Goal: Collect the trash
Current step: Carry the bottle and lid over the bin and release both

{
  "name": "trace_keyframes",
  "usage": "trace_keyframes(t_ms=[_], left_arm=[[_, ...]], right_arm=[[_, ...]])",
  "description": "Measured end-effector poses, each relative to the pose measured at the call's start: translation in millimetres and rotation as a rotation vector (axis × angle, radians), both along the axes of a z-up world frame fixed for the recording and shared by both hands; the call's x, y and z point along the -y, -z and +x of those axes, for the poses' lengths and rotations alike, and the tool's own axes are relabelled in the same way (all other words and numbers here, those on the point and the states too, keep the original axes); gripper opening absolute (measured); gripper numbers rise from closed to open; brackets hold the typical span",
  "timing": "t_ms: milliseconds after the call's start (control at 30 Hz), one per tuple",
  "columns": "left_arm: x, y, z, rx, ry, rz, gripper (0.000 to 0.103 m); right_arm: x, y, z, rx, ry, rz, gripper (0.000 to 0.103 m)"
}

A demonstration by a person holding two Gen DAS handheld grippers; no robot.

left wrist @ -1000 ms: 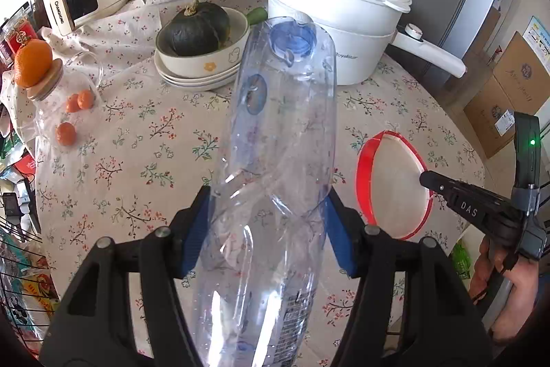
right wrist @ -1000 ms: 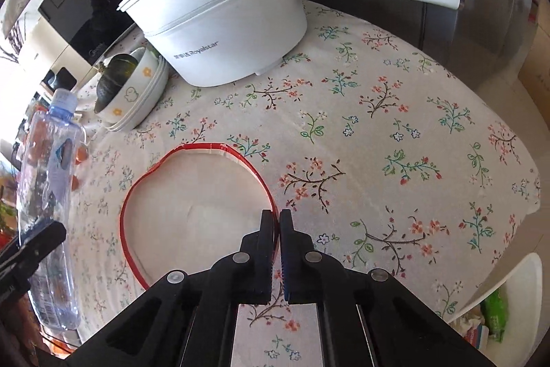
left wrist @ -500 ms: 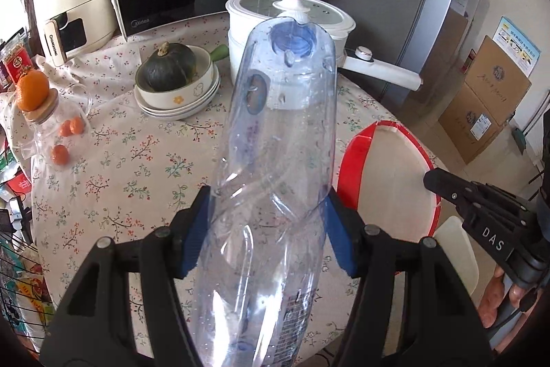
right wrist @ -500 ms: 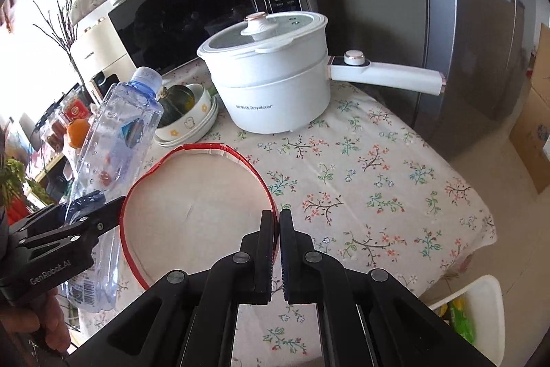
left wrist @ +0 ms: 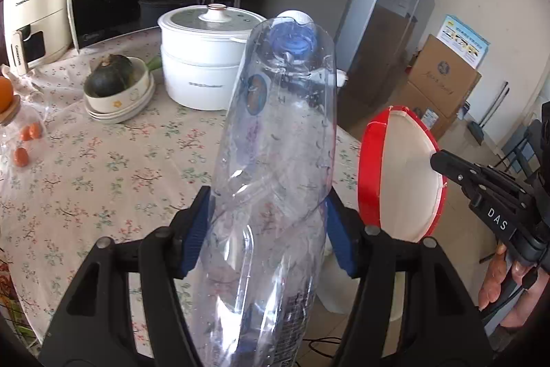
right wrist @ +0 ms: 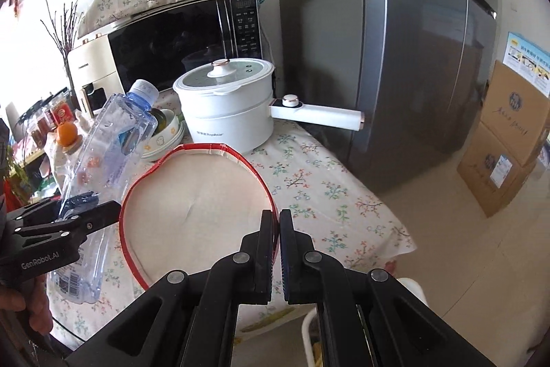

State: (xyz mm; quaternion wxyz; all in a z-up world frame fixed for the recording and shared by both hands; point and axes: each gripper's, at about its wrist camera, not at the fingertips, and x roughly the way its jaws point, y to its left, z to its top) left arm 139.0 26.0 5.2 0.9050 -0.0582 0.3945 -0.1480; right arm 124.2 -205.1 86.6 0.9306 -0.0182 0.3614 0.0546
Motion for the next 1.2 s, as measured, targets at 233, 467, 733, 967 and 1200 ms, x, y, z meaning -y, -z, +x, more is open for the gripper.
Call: trace_keyframes(t_ms=[233, 467, 733, 967, 1200], left_arm=[[49.1, 8.0, -20.3, -0.028, 0.141, -0.096, 0.064], [105.8, 32.4, -35.9, -0.103, 0.248, -0.157, 0.064], [148.8, 88.0, -34.0, -0.317, 0.243, -0.248, 0.064], [198.6, 133.9, -46.8, -0.450, 0.255, -0.251, 0.064], [216.6, 164.9, -42.1, -0.513, 0.215, -0.298, 0.065]], right_arm=[[49.0, -6.9, -44.0, 0.028, 0.068, -0.052, 0.004], [92.0, 3.2, -68.4, 0.005, 0.146, -0.115, 0.004], [122.4, 43.5, -71.1, -0.139, 0.200, -0.275, 0.004], [128.1, 82.1, -69.6, -0.282, 0.178, -0.406, 0.004], [149.4, 97.4, -61.9, -0.340, 0.199, -0.362, 0.004]])
